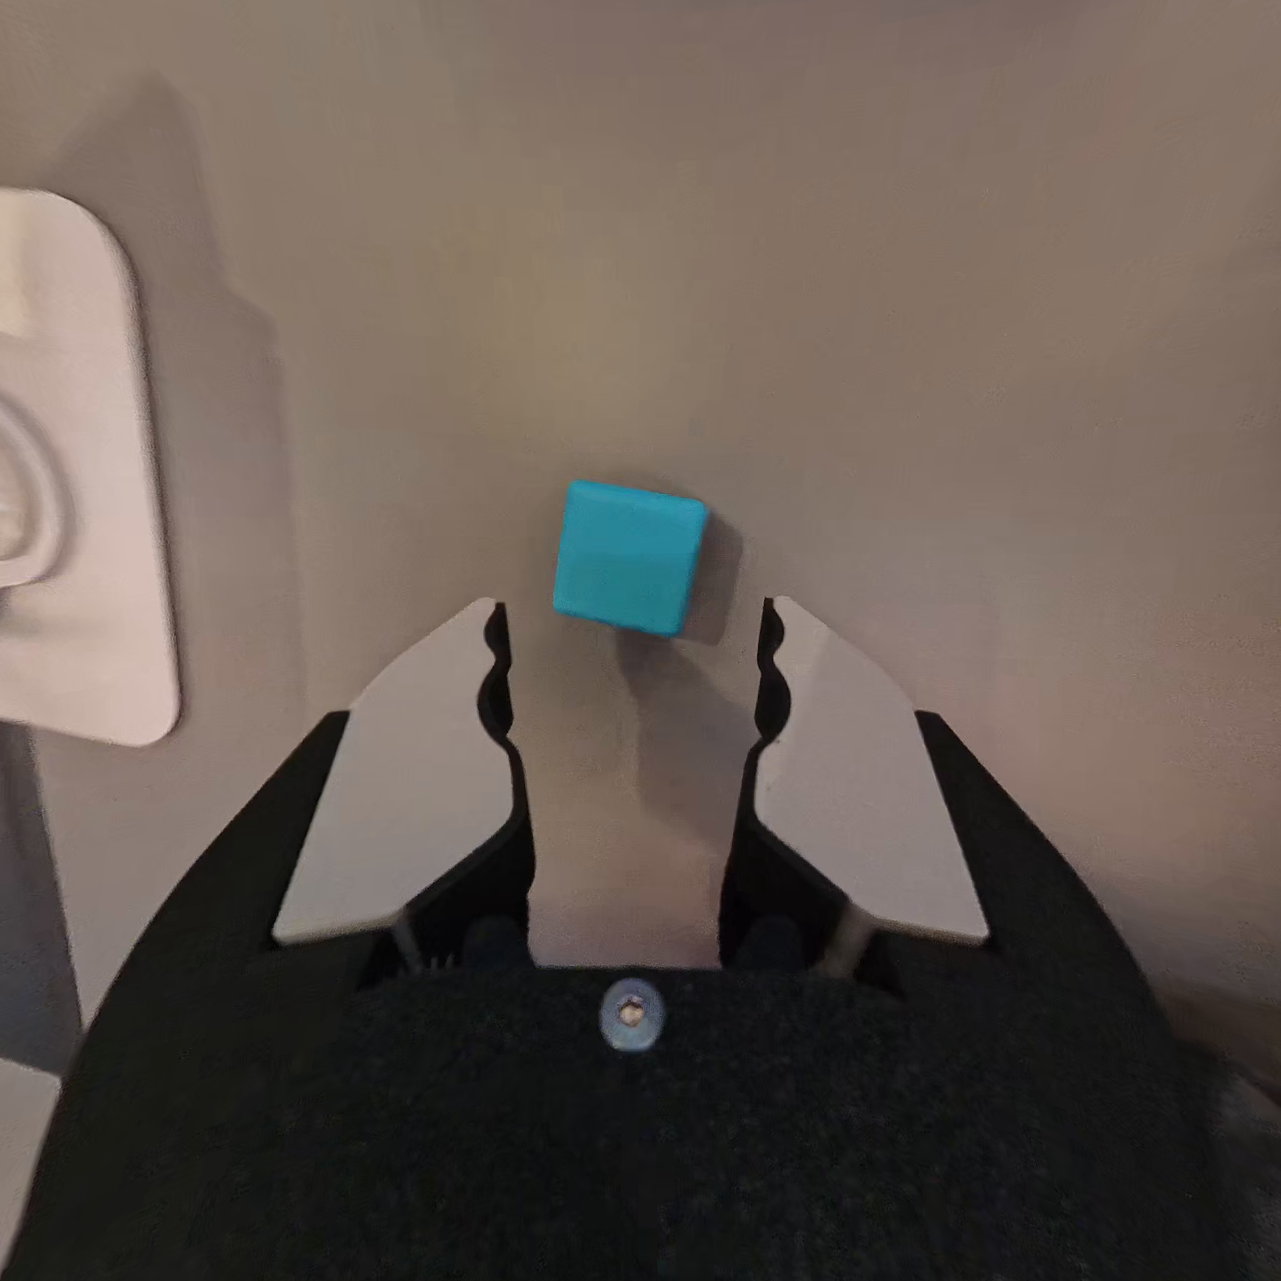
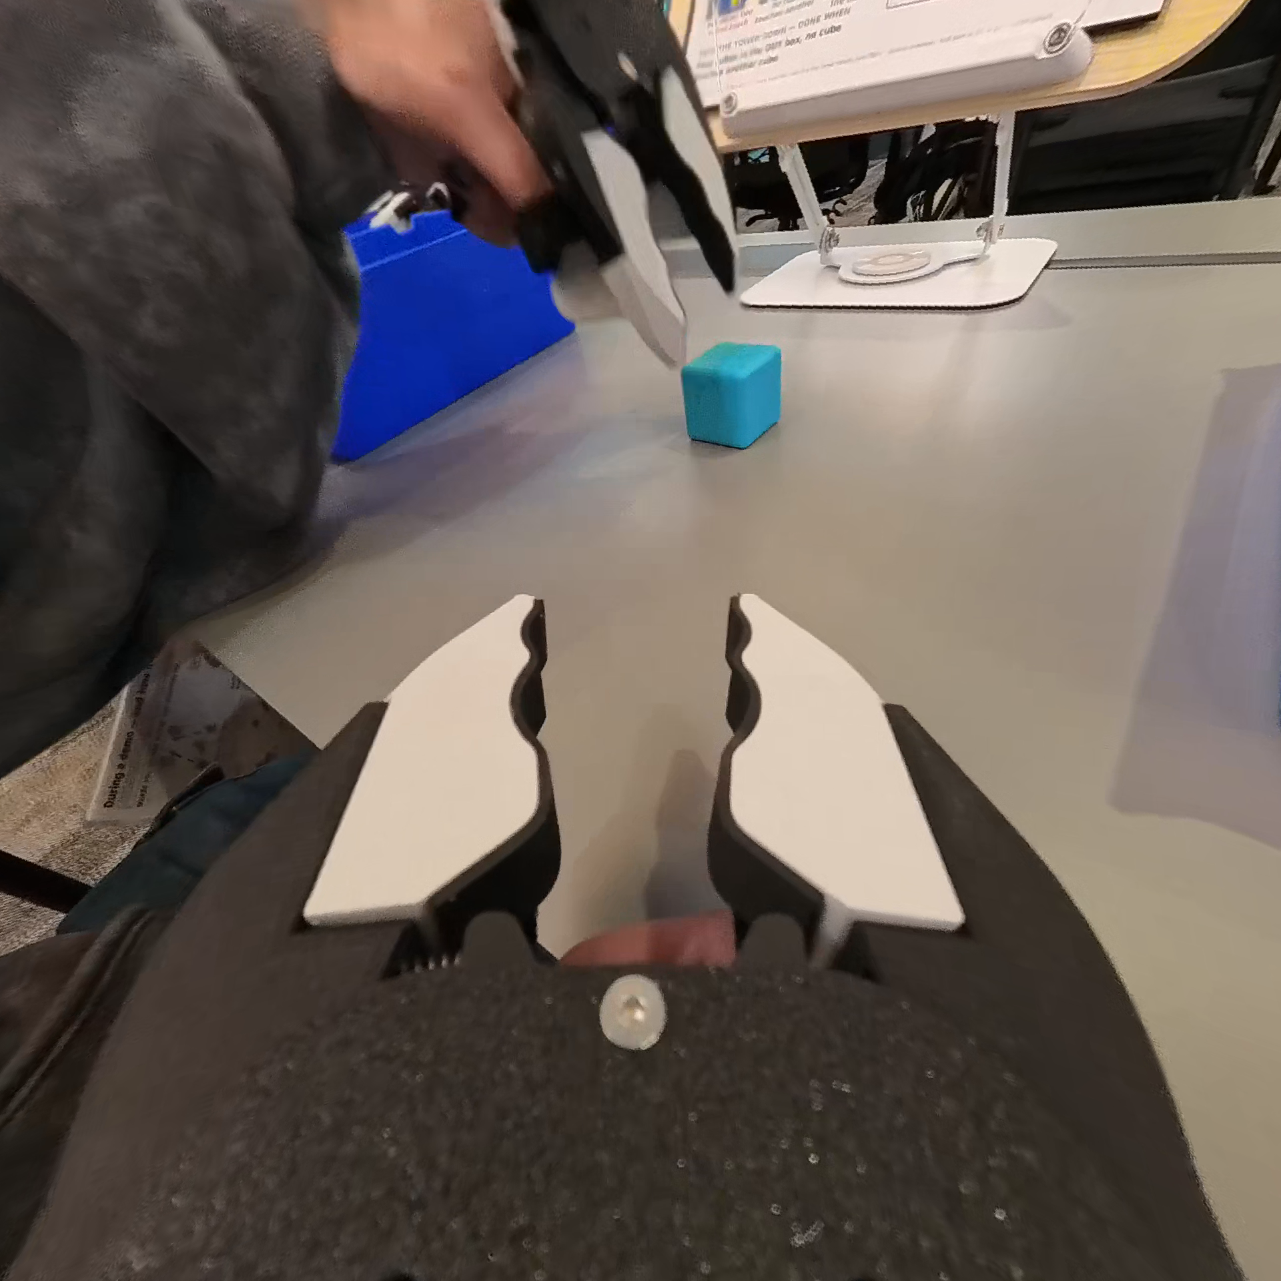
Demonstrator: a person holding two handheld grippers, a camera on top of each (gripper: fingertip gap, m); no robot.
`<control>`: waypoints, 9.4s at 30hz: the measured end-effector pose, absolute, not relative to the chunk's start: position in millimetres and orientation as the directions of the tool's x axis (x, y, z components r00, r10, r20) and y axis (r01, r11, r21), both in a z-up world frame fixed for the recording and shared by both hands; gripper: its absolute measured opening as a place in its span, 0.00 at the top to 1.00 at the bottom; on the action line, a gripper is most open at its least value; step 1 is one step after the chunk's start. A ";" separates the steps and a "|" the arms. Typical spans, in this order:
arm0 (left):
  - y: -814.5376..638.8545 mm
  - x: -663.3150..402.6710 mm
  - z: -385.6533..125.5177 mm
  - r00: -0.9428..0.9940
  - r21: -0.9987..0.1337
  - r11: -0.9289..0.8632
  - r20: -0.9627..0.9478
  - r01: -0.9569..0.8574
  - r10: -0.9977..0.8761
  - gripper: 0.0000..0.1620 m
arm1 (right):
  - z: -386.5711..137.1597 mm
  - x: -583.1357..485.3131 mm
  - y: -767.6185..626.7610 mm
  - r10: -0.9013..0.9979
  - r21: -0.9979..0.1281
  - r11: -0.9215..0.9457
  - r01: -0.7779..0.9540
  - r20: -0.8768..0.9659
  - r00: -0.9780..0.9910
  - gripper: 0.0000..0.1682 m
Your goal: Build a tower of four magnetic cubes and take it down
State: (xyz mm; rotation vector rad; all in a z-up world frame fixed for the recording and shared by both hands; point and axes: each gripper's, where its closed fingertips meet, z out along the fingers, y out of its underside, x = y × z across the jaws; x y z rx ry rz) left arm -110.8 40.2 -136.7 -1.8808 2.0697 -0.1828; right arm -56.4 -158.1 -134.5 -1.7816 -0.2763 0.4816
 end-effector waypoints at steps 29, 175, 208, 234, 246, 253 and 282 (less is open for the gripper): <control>-53.7 -422.7 -89.5 0.914 -0.855 -0.454 -0.054 -0.249 -0.401 0.54 | -131.9 -68.0 -160.5 0.467 -0.961 -0.268 -0.075 -0.197 0.862 0.71; 53.6 -498.5 -174.1 0.611 0.007 -0.628 -0.224 -0.778 -0.760 0.60 | -146.1 -89.3 -165.7 0.547 -0.962 -0.256 0.097 -0.061 0.835 0.74; 29.7 -467.1 -66.7 0.636 -0.343 -0.542 -0.289 -0.767 -0.716 0.73 | -149.1 -93.0 -166.8 0.549 -0.958 -0.250 0.138 -0.023 0.835 0.74; 30.6 -500.5 -170.4 0.863 -0.093 -0.858 -0.075 -0.504 -0.499 0.70 | -148.7 -93.1 -168.5 0.554 -0.958 -0.249 0.141 -0.022 0.832 0.74; 55.3 -422.6 -51.3 0.709 -0.716 -0.421 -0.146 -0.557 -0.690 0.70 | -148.7 -92.7 -168.3 0.551 -0.958 -0.249 0.141 -0.020 0.834 0.74; 37.3 -331.9 32.6 0.535 -0.968 -0.059 -0.084 -0.244 -0.841 0.70 | -148.9 -93.2 -168.2 0.550 -0.958 -0.247 0.148 -0.013 0.835 0.74; 53.1 -86.8 -72.6 -0.137 -0.998 -0.060 0.059 0.001 -0.989 0.70 | -150.1 -92.6 -168.9 0.556 -0.958 -0.240 0.157 -0.003 0.831 0.75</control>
